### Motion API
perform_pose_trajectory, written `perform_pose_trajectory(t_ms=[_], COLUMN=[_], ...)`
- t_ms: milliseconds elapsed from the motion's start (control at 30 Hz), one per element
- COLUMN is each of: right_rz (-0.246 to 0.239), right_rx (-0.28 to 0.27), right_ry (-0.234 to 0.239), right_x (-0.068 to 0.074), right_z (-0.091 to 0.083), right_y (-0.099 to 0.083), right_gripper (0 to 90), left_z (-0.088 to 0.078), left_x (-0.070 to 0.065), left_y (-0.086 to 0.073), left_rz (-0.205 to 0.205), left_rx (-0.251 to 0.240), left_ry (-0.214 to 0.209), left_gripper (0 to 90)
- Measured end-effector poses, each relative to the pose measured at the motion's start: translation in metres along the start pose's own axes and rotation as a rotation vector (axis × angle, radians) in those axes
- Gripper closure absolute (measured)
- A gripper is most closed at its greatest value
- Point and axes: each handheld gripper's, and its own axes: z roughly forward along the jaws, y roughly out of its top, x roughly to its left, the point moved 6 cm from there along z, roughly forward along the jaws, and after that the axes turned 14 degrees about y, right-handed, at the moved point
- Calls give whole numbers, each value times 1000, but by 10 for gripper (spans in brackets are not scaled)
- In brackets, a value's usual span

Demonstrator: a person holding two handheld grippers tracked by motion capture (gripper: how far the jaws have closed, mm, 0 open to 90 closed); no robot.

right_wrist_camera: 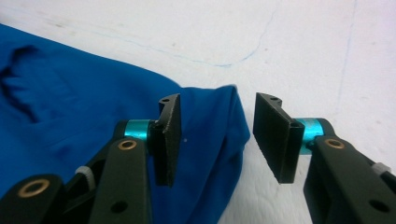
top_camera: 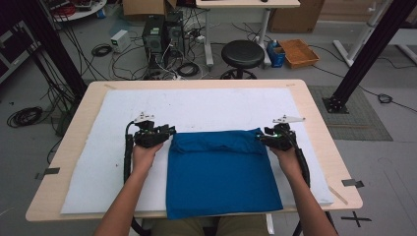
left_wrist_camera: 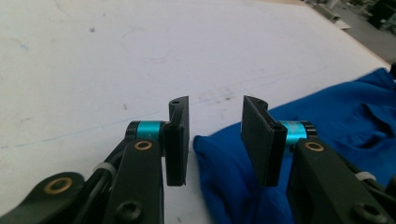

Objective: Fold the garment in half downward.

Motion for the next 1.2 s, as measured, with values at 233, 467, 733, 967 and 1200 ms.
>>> perform_pose_trajectory(t_ms=[233, 467, 733, 967, 1200], right_rz=[-103, -122, -166, -200, -216], right_rx=[89, 111, 55, 59, 109], right_ry=[160, 153, 250, 312, 365], right_x=[33, 27, 42, 52, 63], right_z=[-10, -7, -32, -55, -70], right_y=[-22, -29, -32, -54, -80], right_gripper=[651, 870, 871, 871, 839], left_z=[1, 9, -28, -62, -81], left_x=[-23, -28, -34, -37, -53], left_y=[-25, -36, -31, -48, -77], left_rz=[143, 217, 222, 261, 343], left_rx=[63, 125, -1, 2, 101], left_ry=[-79, -50, -179, -263, -349], left_gripper=[568, 850, 850, 847, 808])
